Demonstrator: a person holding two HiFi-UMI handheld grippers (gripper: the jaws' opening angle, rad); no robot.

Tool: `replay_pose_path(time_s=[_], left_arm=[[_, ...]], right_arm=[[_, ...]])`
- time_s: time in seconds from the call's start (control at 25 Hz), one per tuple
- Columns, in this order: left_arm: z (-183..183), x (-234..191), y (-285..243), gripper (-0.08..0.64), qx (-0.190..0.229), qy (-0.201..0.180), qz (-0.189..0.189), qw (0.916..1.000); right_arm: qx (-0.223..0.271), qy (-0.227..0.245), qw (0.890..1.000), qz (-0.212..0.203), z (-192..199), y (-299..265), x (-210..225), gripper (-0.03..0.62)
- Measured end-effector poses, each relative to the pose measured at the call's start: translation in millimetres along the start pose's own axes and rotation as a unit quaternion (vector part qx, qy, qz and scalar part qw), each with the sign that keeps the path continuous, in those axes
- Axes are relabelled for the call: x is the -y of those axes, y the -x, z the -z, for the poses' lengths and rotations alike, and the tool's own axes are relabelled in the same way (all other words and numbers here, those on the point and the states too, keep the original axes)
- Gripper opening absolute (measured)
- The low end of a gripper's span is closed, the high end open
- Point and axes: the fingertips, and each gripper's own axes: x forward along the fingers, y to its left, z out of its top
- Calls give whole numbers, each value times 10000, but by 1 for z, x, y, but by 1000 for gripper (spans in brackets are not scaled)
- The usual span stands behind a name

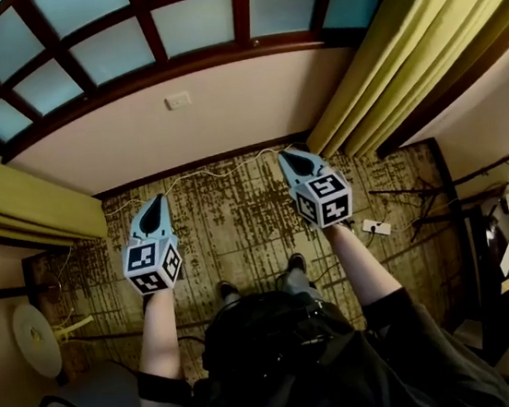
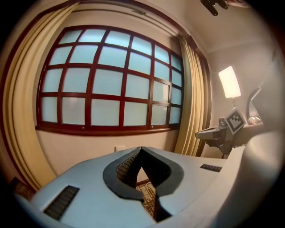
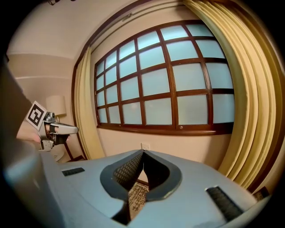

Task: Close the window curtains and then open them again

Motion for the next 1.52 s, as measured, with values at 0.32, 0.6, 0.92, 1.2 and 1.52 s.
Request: replay_pose_path(time_s=[0.32,0.6,0.92,1.2,1.52], left_arm=[[1,-4,5,0,90,98,-112,9998],[3,12,-11,0,-4,71,-58,10000],[9,50,-35,1,-190,112,140,9997],[8,101,-67,1,-236,177,343,9990],[-5,177,-113,1,-169,139,599,9980]], right_arm=[[-4,-10,10000,-1,2,1,-2,0],[-48,-73,9999,65,7,5,18,0],[-26,-262,9996,130,20,18,55,0],[36,-379,9990,231,30,39,107,0],[270,-183,9993,173,20,64,169,0]])
